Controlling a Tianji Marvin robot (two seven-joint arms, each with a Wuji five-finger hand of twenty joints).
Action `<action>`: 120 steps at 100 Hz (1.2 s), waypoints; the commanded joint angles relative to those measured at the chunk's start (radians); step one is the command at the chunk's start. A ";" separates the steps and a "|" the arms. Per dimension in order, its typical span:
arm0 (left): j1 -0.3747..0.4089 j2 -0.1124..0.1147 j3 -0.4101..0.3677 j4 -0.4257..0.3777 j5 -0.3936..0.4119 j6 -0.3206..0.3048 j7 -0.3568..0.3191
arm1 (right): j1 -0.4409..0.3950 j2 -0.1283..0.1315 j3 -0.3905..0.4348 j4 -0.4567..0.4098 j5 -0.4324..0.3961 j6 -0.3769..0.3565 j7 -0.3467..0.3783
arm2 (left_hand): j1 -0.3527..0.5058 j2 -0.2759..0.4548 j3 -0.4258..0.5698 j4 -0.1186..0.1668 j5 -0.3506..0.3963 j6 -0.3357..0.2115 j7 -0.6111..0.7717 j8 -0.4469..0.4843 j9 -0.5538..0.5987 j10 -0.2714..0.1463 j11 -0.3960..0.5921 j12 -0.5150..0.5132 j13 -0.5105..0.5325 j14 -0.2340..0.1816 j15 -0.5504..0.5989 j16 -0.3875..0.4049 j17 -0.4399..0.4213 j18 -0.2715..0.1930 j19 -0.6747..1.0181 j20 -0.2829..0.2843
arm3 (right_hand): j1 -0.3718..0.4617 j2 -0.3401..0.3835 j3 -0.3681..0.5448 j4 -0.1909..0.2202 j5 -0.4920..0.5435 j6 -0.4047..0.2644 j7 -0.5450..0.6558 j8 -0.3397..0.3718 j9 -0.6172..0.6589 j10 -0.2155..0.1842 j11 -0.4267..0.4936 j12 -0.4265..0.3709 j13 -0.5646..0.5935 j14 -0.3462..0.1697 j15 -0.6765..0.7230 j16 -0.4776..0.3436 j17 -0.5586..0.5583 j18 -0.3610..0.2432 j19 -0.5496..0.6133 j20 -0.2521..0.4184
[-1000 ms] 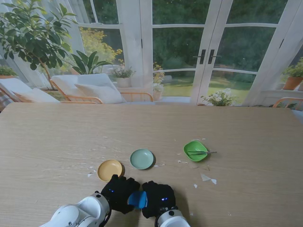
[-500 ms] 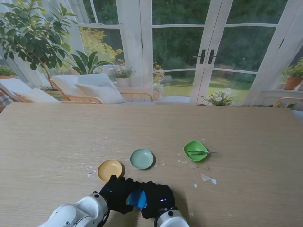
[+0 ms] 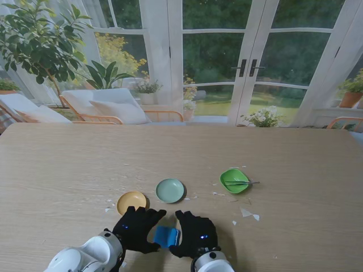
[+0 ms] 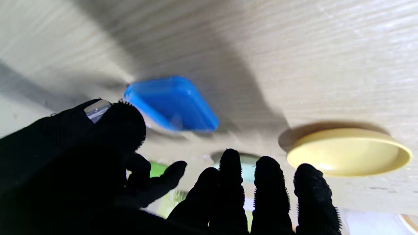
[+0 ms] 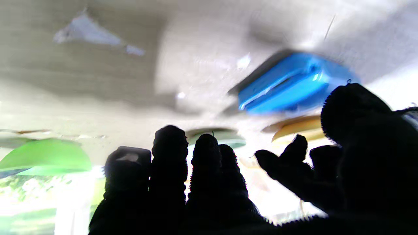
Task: Refill the pill box with tweezers
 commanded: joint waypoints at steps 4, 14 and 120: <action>0.041 -0.015 -0.021 -0.038 -0.072 0.031 0.058 | -0.059 -0.013 0.044 -0.044 -0.005 -0.020 -0.045 | 0.011 0.036 -0.009 0.017 0.004 0.041 0.029 0.021 -0.005 0.015 -0.184 -0.170 -0.039 0.056 -0.090 -0.171 -0.001 0.014 -0.050 -0.145 | 0.033 0.034 -0.015 0.013 0.008 -0.003 0.048 -0.002 -0.022 0.023 -0.152 -0.166 -0.070 0.057 -0.079 -0.232 -0.077 0.071 -0.110 -0.071; 0.080 -0.026 -0.057 -0.077 -0.168 0.062 0.090 | -0.119 -0.017 0.117 -0.097 -0.002 -0.049 -0.071 | 0.027 0.046 0.001 0.024 0.003 0.037 0.074 0.005 -0.014 0.028 -0.324 -0.333 -0.031 0.099 -0.368 -0.313 -0.001 0.050 -0.184 -0.290 | 0.076 0.068 -0.035 0.026 0.032 -0.030 0.053 0.007 -0.027 0.078 -0.331 -0.370 -0.080 0.116 -0.278 -0.436 -0.132 0.163 -0.305 -0.158; 0.074 -0.140 -0.160 -0.114 -1.015 0.271 0.324 | -0.073 -0.095 0.404 -0.015 0.497 -0.586 -0.226 | 0.146 0.237 -0.291 0.047 0.003 -0.144 0.079 -0.075 -0.043 -0.007 -0.591 -1.012 -0.050 -0.011 -1.111 -1.373 0.038 0.020 -1.334 -1.140 | 0.112 0.380 -0.164 0.065 -0.030 -0.204 -0.087 -0.015 -0.155 0.038 -0.723 -0.741 -0.378 0.117 -0.953 -0.873 -0.423 0.226 -1.206 -0.598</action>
